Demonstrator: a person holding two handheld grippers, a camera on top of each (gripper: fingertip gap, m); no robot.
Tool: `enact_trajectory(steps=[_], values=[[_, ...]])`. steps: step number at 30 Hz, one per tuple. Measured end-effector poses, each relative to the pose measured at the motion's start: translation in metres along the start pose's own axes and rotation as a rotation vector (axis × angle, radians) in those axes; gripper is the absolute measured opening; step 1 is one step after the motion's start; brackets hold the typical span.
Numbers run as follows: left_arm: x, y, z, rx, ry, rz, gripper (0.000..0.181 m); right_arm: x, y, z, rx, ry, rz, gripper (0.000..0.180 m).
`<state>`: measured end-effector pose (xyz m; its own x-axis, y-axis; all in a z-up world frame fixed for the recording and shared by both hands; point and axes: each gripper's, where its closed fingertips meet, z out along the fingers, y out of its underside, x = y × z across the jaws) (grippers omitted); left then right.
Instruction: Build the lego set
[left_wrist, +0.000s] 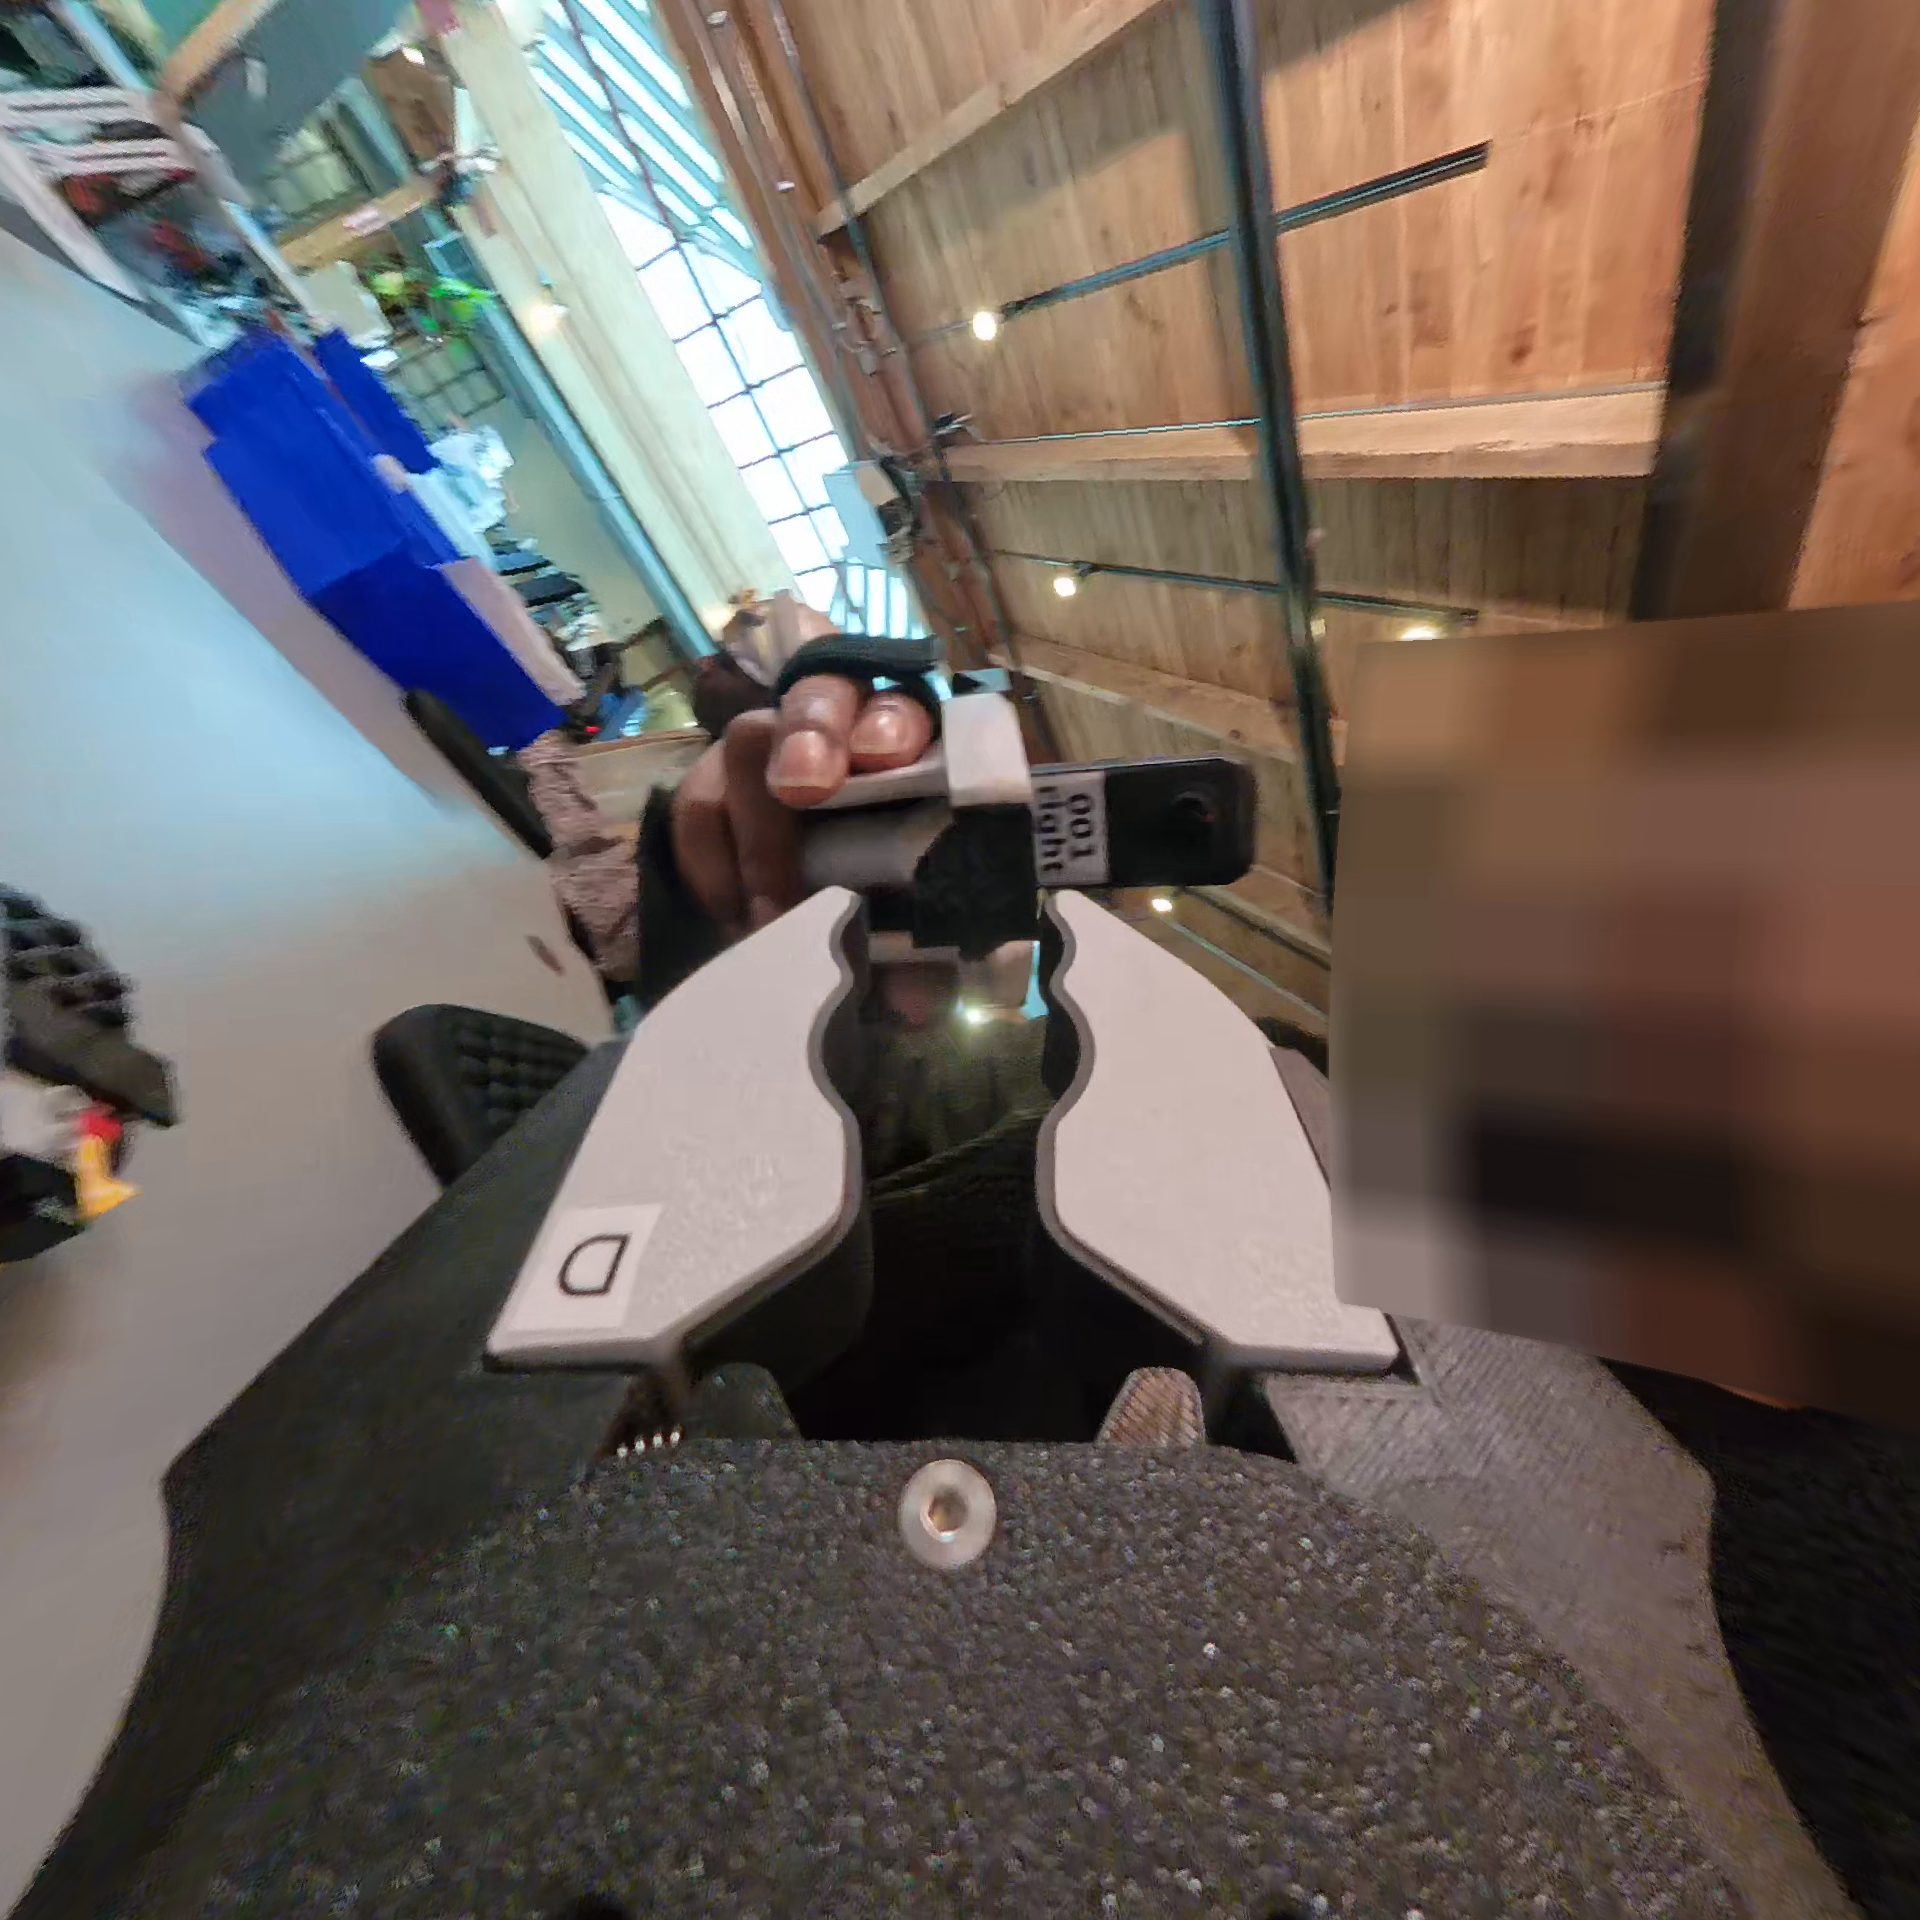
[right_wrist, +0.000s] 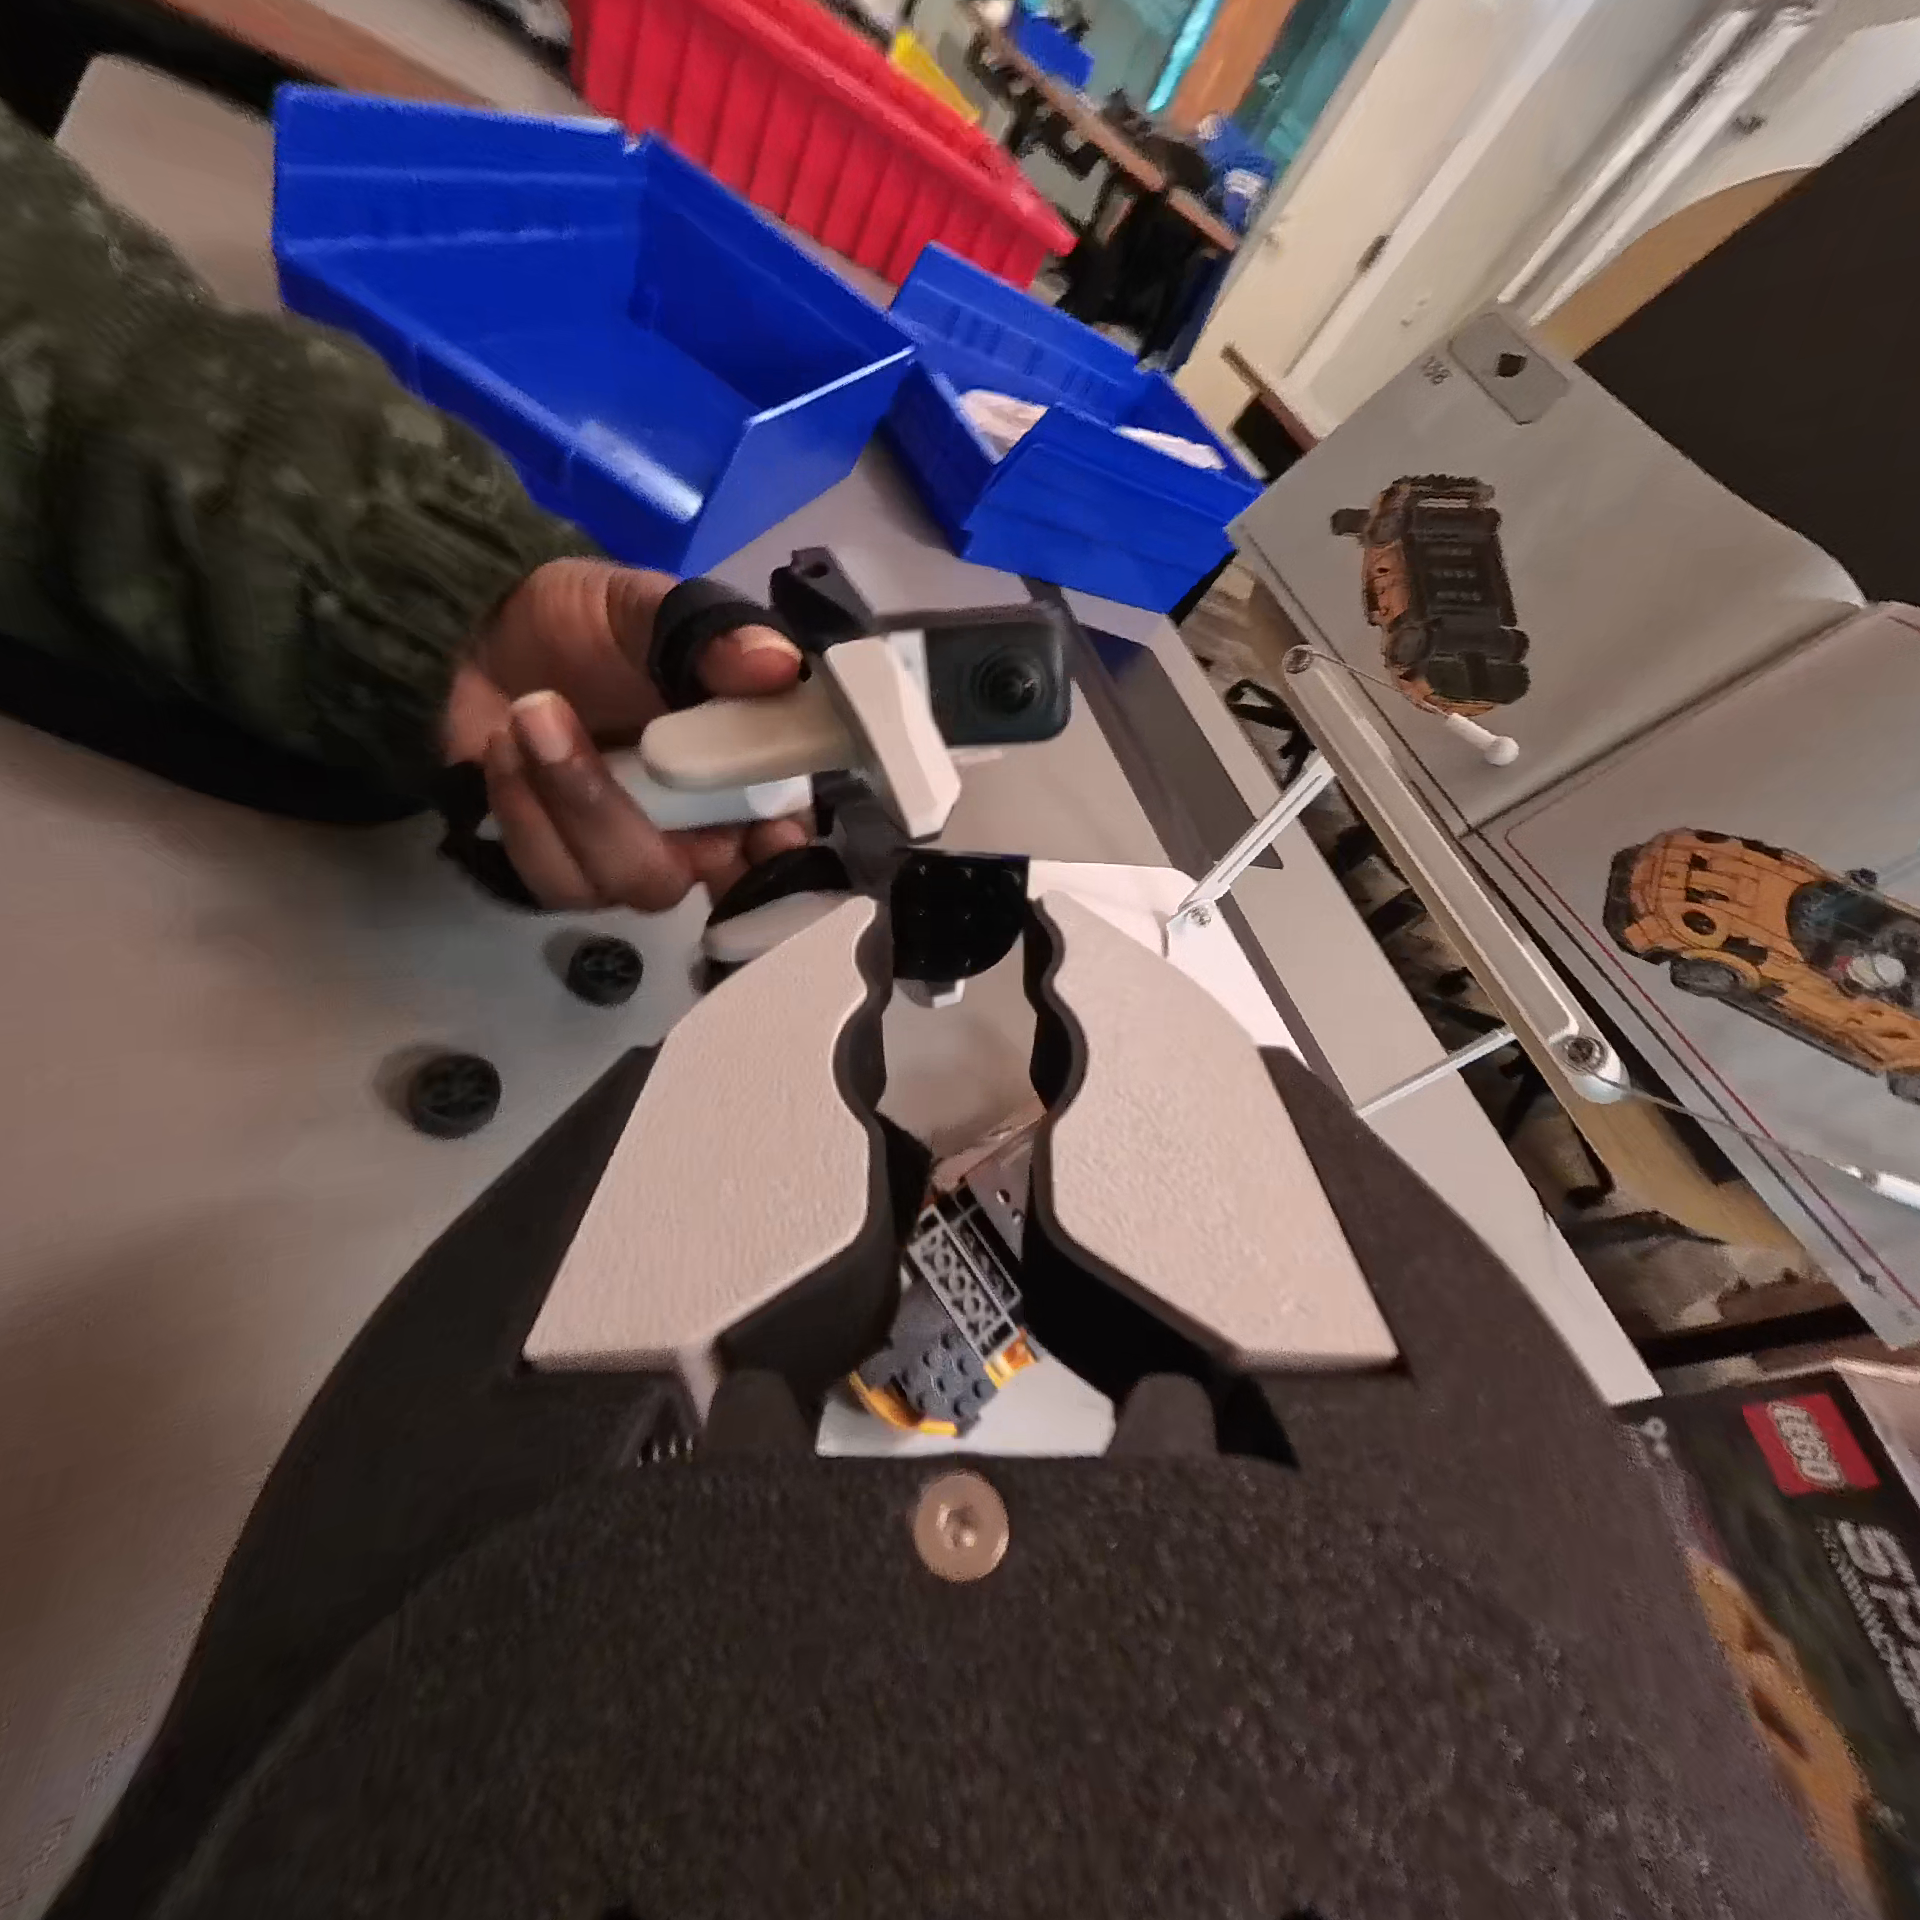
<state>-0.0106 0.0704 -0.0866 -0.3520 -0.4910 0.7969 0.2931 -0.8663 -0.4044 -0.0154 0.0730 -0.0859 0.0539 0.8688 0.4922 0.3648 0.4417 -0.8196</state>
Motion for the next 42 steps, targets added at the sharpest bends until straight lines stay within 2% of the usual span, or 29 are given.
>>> enact_trajectory(steps=[6, 9, 12, 15, 18, 21, 24, 28, 35, 38, 42], values=[[-0.022, 0.012, -0.004, -0.148, -0.237, 0.143, 0.030, -0.020, 0.031, 0.003, -0.237, -0.260, -0.312, 0.023], [-0.038, 0.022, -0.006, -0.228, -0.368, 0.200, 0.024, -0.025, 0.045, 0.007, -0.316, -0.334, -0.412, 0.024], [-0.046, 0.021, -0.009, -0.218, -0.437, 0.237, 0.009, -0.022, 0.053, 0.012, -0.347, -0.335, -0.455, 0.024], [-0.049, 0.007, -0.013, -0.117, -0.471, 0.270, 0.005, -0.010, 0.053, 0.017, -0.301, -0.238, -0.294, 0.027], [-0.046, -0.008, -0.017, 0.026, -0.418, 0.222, 0.005, -0.002, 0.055, 0.017, -0.240, -0.130, 0.016, 0.041], [-0.044, -0.017, -0.018, 0.123, -0.368, 0.197, 0.005, 0.004, 0.057, 0.018, -0.166, 0.004, 0.278, 0.040], [-0.046, -0.025, -0.017, 0.204, -0.384, 0.237, 0.005, 0.011, 0.064, 0.018, -0.145, 0.169, 0.390, 0.037], [-0.047, -0.028, -0.012, 0.275, -0.394, 0.275, 0.005, 0.012, 0.062, 0.021, -0.137, 0.281, 0.392, 0.033], [-0.057, -0.028, -0.017, 0.317, -0.466, 0.271, 0.005, 0.014, 0.068, 0.030, -0.170, 0.316, 0.291, 0.024], [-0.063, -0.024, -0.019, 0.262, -0.513, 0.274, 0.005, 0.010, 0.073, 0.029, -0.176, 0.233, 0.270, 0.024], [-0.071, -0.017, -0.023, 0.076, -0.603, 0.342, 0.015, -0.001, 0.079, 0.020, -0.183, -0.011, 0.125, 0.024]])
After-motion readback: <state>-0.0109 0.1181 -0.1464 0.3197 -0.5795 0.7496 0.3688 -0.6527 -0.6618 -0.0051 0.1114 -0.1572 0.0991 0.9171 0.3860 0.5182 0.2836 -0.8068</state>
